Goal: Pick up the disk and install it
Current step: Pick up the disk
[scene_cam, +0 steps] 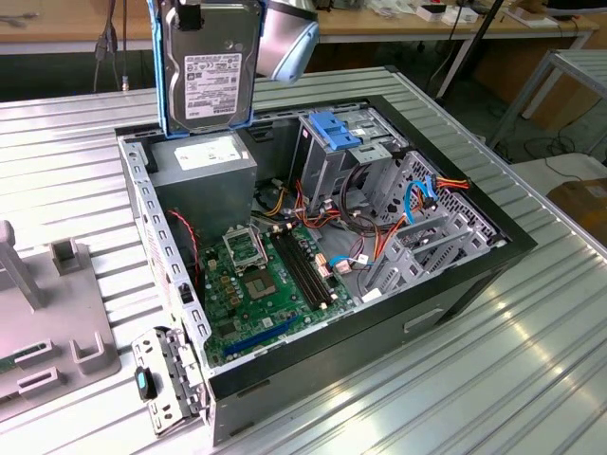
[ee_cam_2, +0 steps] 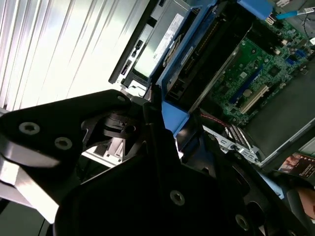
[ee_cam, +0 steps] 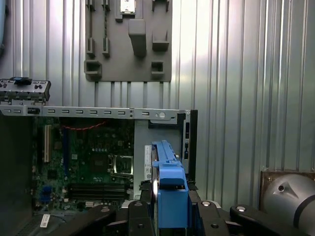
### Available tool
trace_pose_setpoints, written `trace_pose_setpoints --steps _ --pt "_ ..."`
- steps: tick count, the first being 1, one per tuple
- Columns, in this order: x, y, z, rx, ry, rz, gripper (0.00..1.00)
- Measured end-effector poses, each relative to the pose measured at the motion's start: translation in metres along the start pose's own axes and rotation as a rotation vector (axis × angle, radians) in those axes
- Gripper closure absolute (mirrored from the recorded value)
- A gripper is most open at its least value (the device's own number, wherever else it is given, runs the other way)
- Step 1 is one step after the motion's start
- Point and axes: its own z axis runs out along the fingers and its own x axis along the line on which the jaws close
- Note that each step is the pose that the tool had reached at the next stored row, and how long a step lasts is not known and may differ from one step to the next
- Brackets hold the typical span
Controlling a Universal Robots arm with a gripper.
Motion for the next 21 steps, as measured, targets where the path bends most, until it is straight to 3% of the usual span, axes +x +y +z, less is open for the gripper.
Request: trace_pose_setpoints --steps 1,2,3,4,6,8,14,16,19,21 --pt "0.0001 -0.0045 0.0000 -0.0001 0.0000 0.000 0.63" --pt "0.0005 -0.0238 -0.0001 -0.0005 0.0000 0.000 0.63" --pt "0.0007 -0.0339 -0.0001 -0.0008 0.0000 0.000 0.63" --pt "0.0007 -0.0346 -0.0001 -0.0008 0.0001 0.000 0.63" --pt "0.0009 -0.0479 -0.0001 -0.0008 0.0000 0.000 0.63" --pt "0.0030 -0.0535 -0.0002 -0.0008 0.0001 0.000 0.63" --pt "0.0225 -0.0551 0.0000 -0.0006 -0.0002 0.000 0.63" --pt "0.0233 -0.0591 0.0000 -0.0008 0.0000 0.000 0.63" --pt "0.0244 -0.0779 -0.0001 -0.0008 0.0001 0.000 0.63" --pt "0.0250 -0.0971 -0.0001 -0.0008 0.0000 0.000 0.63"
